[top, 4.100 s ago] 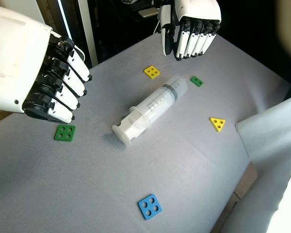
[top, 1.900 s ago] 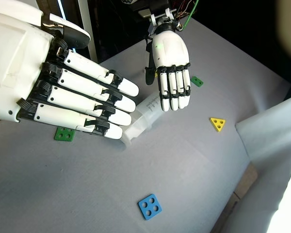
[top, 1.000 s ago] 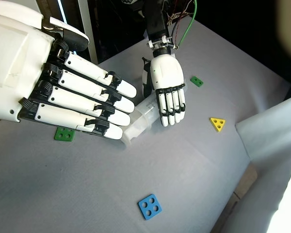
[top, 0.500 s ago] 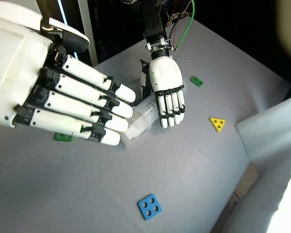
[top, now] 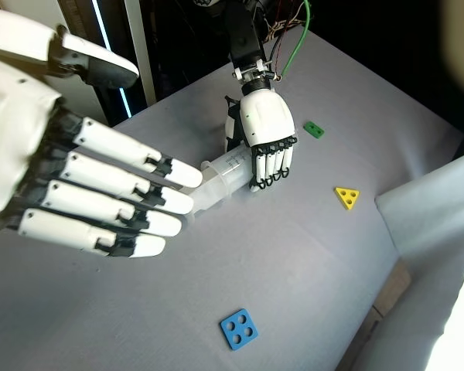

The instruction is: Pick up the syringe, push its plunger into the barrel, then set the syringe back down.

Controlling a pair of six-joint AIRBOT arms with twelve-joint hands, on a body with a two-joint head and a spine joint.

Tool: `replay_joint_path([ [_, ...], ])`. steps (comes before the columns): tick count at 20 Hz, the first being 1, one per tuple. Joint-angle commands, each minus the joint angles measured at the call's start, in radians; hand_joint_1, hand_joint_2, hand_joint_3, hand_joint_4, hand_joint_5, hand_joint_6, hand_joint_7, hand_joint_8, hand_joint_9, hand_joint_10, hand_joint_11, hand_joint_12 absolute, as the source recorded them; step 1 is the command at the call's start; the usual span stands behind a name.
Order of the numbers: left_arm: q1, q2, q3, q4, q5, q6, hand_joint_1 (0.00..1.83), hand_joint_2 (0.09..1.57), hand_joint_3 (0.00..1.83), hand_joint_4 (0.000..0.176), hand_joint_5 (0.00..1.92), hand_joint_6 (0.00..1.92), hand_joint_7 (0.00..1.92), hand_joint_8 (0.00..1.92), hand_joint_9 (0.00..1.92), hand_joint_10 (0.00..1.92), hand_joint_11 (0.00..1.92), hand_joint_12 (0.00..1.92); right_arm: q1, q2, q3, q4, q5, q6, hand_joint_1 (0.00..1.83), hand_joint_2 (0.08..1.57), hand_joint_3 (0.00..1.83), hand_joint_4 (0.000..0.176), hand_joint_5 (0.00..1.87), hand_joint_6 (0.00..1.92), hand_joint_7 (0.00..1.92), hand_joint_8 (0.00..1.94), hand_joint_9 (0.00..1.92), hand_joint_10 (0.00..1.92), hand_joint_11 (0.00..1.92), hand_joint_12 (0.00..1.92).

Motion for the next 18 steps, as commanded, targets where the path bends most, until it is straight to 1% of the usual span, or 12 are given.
replay_joint_path([
  [1,0.009,-0.011,-0.007,0.044,-0.006,0.001,1.39,1.05,0.0,0.0,1.07,0.78,1.12,0.75,1.03,1.0,0.88,0.91,0.007,0.005,0.0,0.027,-0.059,0.068,0.0,1.25,0.0,0.0,0.28,0.0,0.25,0.0,0.21,0.0,0.0,0.58],
  [3,0.004,-0.01,-0.007,0.066,-0.011,-0.019,1.38,1.1,0.0,0.0,0.99,1.03,1.0,0.89,0.94,1.09,0.81,0.98,0.005,0.007,0.0,0.027,-0.062,0.139,0.0,1.25,0.0,0.0,0.27,0.0,0.24,0.0,0.21,0.01,0.0,0.6],
  [5,-0.016,0.0,-0.012,0.075,-0.011,-0.017,1.37,1.1,0.0,0.0,0.98,1.07,0.98,0.91,0.94,1.08,0.81,0.97,-0.015,0.015,-0.007,0.027,-0.062,0.227,0.0,1.25,0.0,0.0,0.27,0.0,0.25,0.0,0.22,0.01,0.0,0.63],
  [6,-0.028,0.012,-0.018,0.074,-0.011,-0.017,1.46,1.1,0.0,0.0,0.97,1.1,0.99,0.9,0.97,1.0,0.71,1.34,-0.028,0.015,-0.011,0.027,-0.066,0.268,0.0,1.26,0.0,0.0,0.27,0.0,0.25,0.0,0.22,0.0,0.0,0.63],
  [8,-0.045,0.025,-0.024,0.067,-0.011,-0.017,1.49,1.11,0.0,0.0,0.95,1.1,0.97,0.94,0.96,1.02,0.67,1.46,-0.042,0.015,-0.024,0.027,-0.102,0.304,0.0,1.26,0.0,0.0,0.28,0.01,0.27,0.0,0.23,0.01,0.0,0.66],
  [9,-0.058,0.034,-0.03,0.062,-0.011,-0.017,1.4,1.11,0.0,0.0,0.95,1.1,0.98,0.93,0.93,1.08,0.72,1.14,-0.052,0.015,-0.037,0.027,-0.144,0.313,0.0,1.26,0.0,0.0,0.29,0.01,0.28,0.0,0.24,0.01,0.0,0.68],
  [10,-0.076,0.044,-0.036,0.055,-0.01,-0.017,1.4,1.11,0.0,0.0,0.95,1.1,0.98,0.93,0.93,1.08,0.72,1.14,-0.069,0.015,-0.051,0.027,-0.177,0.368,0.0,1.26,0.0,0.0,0.29,0.01,0.28,0.0,0.24,0.01,0.0,0.68],
  [11,-0.088,0.051,-0.04,0.052,-0.006,-0.017,1.47,1.11,0.0,0.0,0.94,1.12,0.98,0.95,0.94,1.05,0.66,1.4,-0.084,0.015,-0.059,0.027,-0.185,0.423,0.0,1.26,0.0,0.0,0.29,0.0,0.27,0.0,0.24,0.01,0.0,0.69],
  [15,-0.155,0.085,-0.055,0.031,0.04,0.011,1.49,1.11,0.0,0.0,0.95,1.06,0.97,1.0,0.96,1.05,0.66,1.47,-0.152,0.014,-0.112,0.028,-0.242,0.56,0.0,1.27,0.0,0.0,0.27,0.0,0.26,0.0,0.24,0.0,0.0,0.69],
  [16,-0.17,0.096,-0.059,0.028,0.053,0.017,1.4,1.11,0.0,0.0,0.96,1.05,0.98,0.98,0.93,1.1,0.71,1.18,-0.156,0.013,-0.116,0.028,-0.242,0.587,0.0,1.27,0.0,0.0,0.26,0.0,0.26,0.0,0.24,0.0,0.0,0.68],
  [17,-0.184,0.107,-0.062,0.021,0.063,0.026,1.38,1.1,0.0,0.0,0.97,1.03,0.98,0.97,0.92,1.12,0.74,1.07,-0.156,0.011,-0.116,0.031,-0.243,0.617,0.0,1.27,0.0,0.0,0.26,0.0,0.26,0.0,0.24,0.0,0.0,0.68],
  [18,-0.196,0.116,-0.066,0.013,0.07,0.033,1.38,1.1,0.0,0.0,0.97,1.03,0.98,0.97,0.92,1.12,0.74,1.07,-0.156,0.008,-0.115,0.056,-0.251,0.617,0.0,1.27,0.0,0.0,0.26,0.0,0.26,0.0,0.24,0.0,0.0,0.68],
])
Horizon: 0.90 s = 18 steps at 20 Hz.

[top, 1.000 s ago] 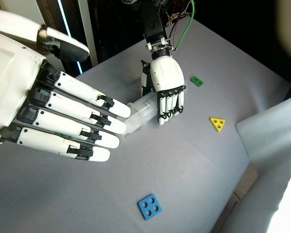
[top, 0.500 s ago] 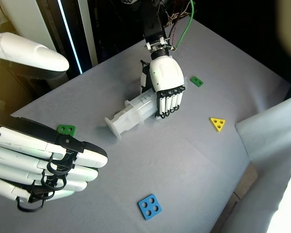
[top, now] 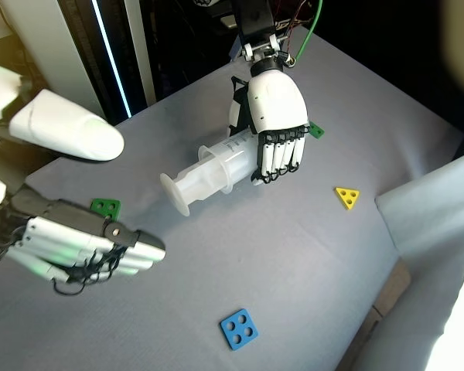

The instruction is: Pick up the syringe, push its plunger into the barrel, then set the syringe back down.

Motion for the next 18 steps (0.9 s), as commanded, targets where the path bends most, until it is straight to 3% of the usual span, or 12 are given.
replay_joint_path([
  [1,-0.026,0.016,-0.003,0.062,-0.036,0.008,1.37,1.11,0.0,0.0,0.96,1.05,0.96,1.01,0.89,1.15,0.73,1.05,0.008,-0.006,0.003,0.01,-0.036,0.011,0.0,1.27,0.0,0.0,0.25,0.0,0.25,0.0,0.23,0.0,0.0,0.67],
  [5,-0.076,0.041,-0.005,0.04,0.004,0.036,1.37,1.12,0.0,0.0,0.95,1.08,0.95,1.02,0.89,1.15,0.72,1.06,-0.004,-0.045,0.001,0.086,-0.056,0.012,0.0,1.27,0.0,0.0,0.24,0.0,0.23,0.0,0.21,0.0,0.0,0.63],
  [9,-0.118,0.054,-0.004,0.008,0.026,0.07,1.37,1.13,0.0,0.0,0.89,1.22,0.94,0.99,0.88,1.15,0.71,1.04,-0.024,-0.051,-0.013,0.109,-0.079,0.112,0.0,1.26,0.0,0.0,0.19,0.0,0.2,0.0,0.18,0.0,0.0,0.5],
  [12,-0.125,0.054,-0.003,0.002,0.029,0.07,1.36,1.14,0.0,0.0,0.9,1.23,0.94,0.98,0.85,1.16,0.72,1.0,-0.026,-0.054,-0.027,0.112,-0.046,0.133,0.0,1.26,0.0,0.0,0.17,0.0,0.19,0.0,0.17,0.0,0.0,0.47],
  [14,-0.125,0.055,-0.003,0.001,0.04,0.07,1.36,1.15,0.0,0.0,0.89,1.26,0.93,1.0,0.81,1.2,0.67,1.06,-0.025,-0.056,-0.039,0.112,-0.006,0.134,0.0,1.26,0.0,0.0,0.17,0.0,0.19,0.0,0.18,0.0,0.0,0.51],
  [16,-0.126,0.055,-0.003,0.0,0.042,0.07,1.36,1.14,0.0,0.0,0.9,1.23,0.95,0.98,0.82,1.19,0.65,1.09,-0.025,-0.056,-0.059,0.112,-0.006,0.134,0.0,1.26,0.0,0.0,0.15,0.0,0.18,0.0,0.16,0.0,0.0,0.44],
  [18,-0.126,0.055,-0.001,-0.001,0.042,0.07,1.36,1.14,0.0,0.0,0.91,1.23,0.95,0.94,0.83,1.19,0.66,1.09,-0.024,-0.054,-0.083,0.112,-0.007,0.134,0.0,1.26,0.0,0.0,0.17,0.01,0.2,0.0,0.17,0.01,0.0,0.5],
])
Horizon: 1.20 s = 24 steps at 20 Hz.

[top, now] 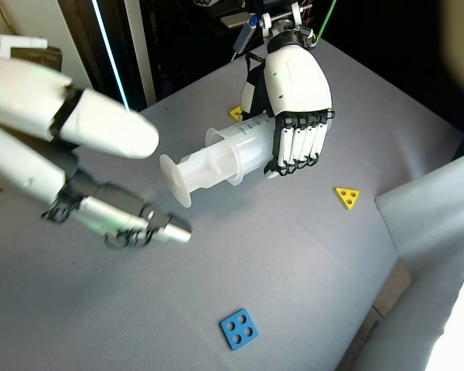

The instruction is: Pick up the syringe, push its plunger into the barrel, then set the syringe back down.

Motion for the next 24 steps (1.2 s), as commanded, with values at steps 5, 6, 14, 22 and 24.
replay_joint_path([
  [5,-0.018,0.003,0.002,0.067,-0.039,-0.002,1.36,1.14,0.0,0.0,0.9,1.23,0.93,0.98,0.82,1.21,0.65,1.11,0.012,0.013,-0.03,-0.003,-0.014,0.012,0.0,1.26,0.0,0.0,0.16,0.0,0.18,0.0,0.17,0.0,0.0,0.47],
  [6,-0.018,0.003,0.002,0.067,-0.038,-0.002,1.36,1.14,0.0,0.0,0.9,1.22,0.93,0.99,0.83,1.21,0.65,1.11,0.01,0.014,-0.033,-0.003,-0.018,0.012,0.0,1.26,0.0,0.0,0.16,0.0,0.19,0.0,0.17,0.0,0.0,0.47],
  [14,-0.024,0.003,0.001,0.064,-0.028,0.003,1.36,1.13,0.0,0.0,0.91,1.2,0.95,0.96,0.84,1.2,0.66,1.12,-0.038,0.038,-0.061,-0.003,-0.05,0.006,0.0,1.24,0.0,0.0,0.18,0.0,0.18,0.0,0.17,0.0,0.0,0.46],
  [22,-0.03,0.002,0.002,0.057,-0.026,0.011,1.36,1.13,0.0,0.0,0.91,1.2,0.95,1.0,0.85,1.17,0.66,1.11,-0.071,0.005,-0.075,-0.003,-0.06,0.007,0.0,1.22,0.0,0.0,0.17,0.0,0.18,0.0,0.16,0.0,0.0,0.42],
  [24,-0.032,0.002,0.003,0.057,-0.026,0.012,1.36,1.13,0.0,0.0,0.91,1.2,0.95,0.98,0.85,1.19,0.66,1.11,-0.067,-0.02,-0.075,-0.003,-0.06,0.004,0.0,1.21,0.0,0.0,0.15,0.0,0.16,0.0,0.15,0.0,0.0,0.36],
])
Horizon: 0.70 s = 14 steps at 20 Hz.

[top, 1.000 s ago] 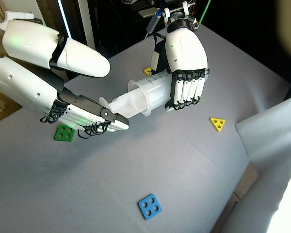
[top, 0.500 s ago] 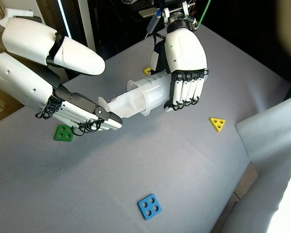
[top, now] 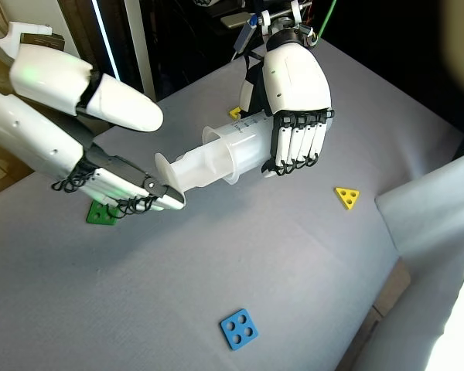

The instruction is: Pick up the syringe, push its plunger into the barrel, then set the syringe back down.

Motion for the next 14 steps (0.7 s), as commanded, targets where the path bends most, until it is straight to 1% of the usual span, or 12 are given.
replay_joint_path([
  [1,-0.021,0.001,0.0,0.072,-0.03,-0.01,1.36,1.14,0.0,0.0,0.91,1.2,0.94,0.97,0.84,1.19,0.66,1.11,0.016,-0.008,-0.003,-0.005,0.024,0.007,0.0,1.21,0.0,0.0,0.14,0.0,0.15,0.0,0.14,0.0,0.0,0.34],
  [4,-0.021,0.001,0.001,0.072,-0.03,-0.01,1.37,1.13,0.0,0.0,0.91,1.2,0.96,0.96,0.84,1.19,0.65,1.11,0.04,-0.052,-0.003,-0.005,-0.005,-0.002,0.0,1.21,0.0,0.0,0.13,0.0,0.14,0.0,0.13,0.0,0.0,0.31],
  [6,-0.021,0.001,0.001,0.072,-0.03,-0.01,1.37,1.13,0.0,0.0,0.92,1.19,0.96,0.94,0.84,1.19,0.65,1.11,0.057,-0.084,-0.003,-0.005,-0.045,-0.037,0.0,1.21,0.0,0.0,0.12,0.0,0.13,0.0,0.13,0.0,0.0,0.28],
  [7,-0.021,0.001,0.002,0.072,-0.03,-0.01,1.36,1.14,0.0,0.0,0.91,1.19,0.94,0.98,0.83,1.22,0.64,1.15,0.065,-0.096,-0.003,-0.006,-0.054,-0.05,0.0,1.21,0.0,0.0,0.12,0.0,0.13,0.0,0.13,0.0,0.0,0.3],
  [8,-0.021,0.001,0.003,0.072,-0.03,-0.01,1.36,1.14,0.0,0.0,0.91,1.18,0.94,0.98,0.83,1.23,0.63,1.17,0.075,-0.108,-0.003,-0.006,-0.063,-0.056,0.0,1.21,0.0,0.0,0.09,0.0,0.11,0.0,0.1,0.0,0.0,0.22],
  [9,-0.022,0.001,0.004,0.072,-0.03,-0.01,1.36,1.14,0.0,0.0,0.9,1.21,0.93,1.01,0.83,1.21,0.63,1.16,0.083,-0.118,-0.003,-0.006,-0.072,-0.065,0.0,1.21,0.0,0.0,0.1,0.0,0.1,0.0,0.1,0.0,0.0,0.2],
  [11,-0.022,0.001,0.005,0.072,-0.03,-0.01,1.36,1.14,0.0,0.0,0.9,1.21,0.93,1.02,0.82,1.21,0.63,1.16,0.096,-0.139,-0.003,-0.006,-0.093,-0.081,0.0,1.21,0.0,0.0,0.12,0.01,0.13,0.0,0.12,0.01,0.0,0.26],
  [13,-0.022,0.001,0.005,0.072,-0.03,-0.009,1.36,1.13,0.0,0.0,0.92,1.19,0.95,0.98,0.84,1.2,0.64,1.15,0.106,-0.16,-0.003,-0.006,-0.104,-0.111,0.0,1.21,0.0,0.0,0.12,0.01,0.13,0.0,0.12,0.01,0.0,0.24],
  [14,-0.022,0.001,0.004,0.072,-0.03,-0.008,1.37,1.13,0.0,0.0,0.93,1.16,0.95,0.97,0.85,1.2,0.65,1.15,0.111,-0.175,-0.003,-0.006,-0.105,-0.12,0.0,1.21,0.0,0.0,0.13,0.01,0.15,0.0,0.13,0.01,0.0,0.28],
])
